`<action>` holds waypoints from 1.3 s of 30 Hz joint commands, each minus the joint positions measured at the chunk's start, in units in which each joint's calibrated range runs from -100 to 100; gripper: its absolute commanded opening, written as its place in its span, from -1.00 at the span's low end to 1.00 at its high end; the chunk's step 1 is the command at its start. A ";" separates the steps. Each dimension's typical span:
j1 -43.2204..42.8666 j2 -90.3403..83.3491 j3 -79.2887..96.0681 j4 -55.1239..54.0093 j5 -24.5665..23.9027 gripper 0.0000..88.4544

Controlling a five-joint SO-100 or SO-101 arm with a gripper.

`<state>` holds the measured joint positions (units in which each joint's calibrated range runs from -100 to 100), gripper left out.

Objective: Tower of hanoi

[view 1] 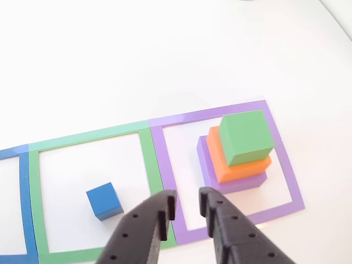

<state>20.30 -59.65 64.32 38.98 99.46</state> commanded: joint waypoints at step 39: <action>21.40 -2.97 -6.59 1.02 0.54 -0.30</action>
<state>41.02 -61.92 48.38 56.15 100.00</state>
